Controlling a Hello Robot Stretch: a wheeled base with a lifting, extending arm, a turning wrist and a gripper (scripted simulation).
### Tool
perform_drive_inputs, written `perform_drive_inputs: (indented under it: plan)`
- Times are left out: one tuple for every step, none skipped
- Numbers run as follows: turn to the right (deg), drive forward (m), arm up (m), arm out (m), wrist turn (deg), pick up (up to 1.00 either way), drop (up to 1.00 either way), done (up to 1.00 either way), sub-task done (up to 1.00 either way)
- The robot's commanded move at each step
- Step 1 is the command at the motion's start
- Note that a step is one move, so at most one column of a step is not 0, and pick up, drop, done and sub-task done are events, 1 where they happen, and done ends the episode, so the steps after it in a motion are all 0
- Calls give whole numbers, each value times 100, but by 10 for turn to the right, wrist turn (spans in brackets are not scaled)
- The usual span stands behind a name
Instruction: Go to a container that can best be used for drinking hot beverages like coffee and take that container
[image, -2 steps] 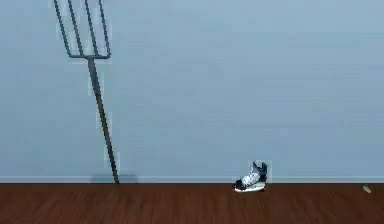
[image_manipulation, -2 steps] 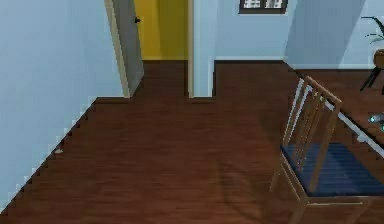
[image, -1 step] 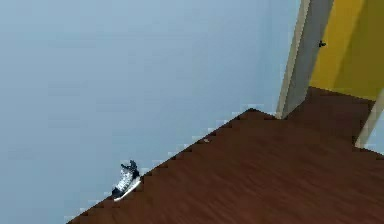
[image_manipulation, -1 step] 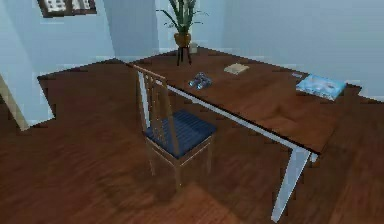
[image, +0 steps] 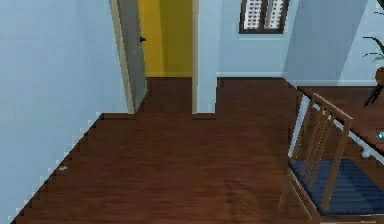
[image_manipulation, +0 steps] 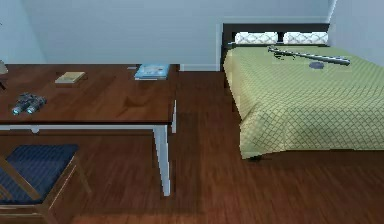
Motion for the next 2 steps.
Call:
perform_drive_inputs:
  plan:
    - [60, 0, 0, 0, 0, 0, 0, 0, 0]
    - [0, 55, 0, 0, 0, 0, 0, 0, 0]
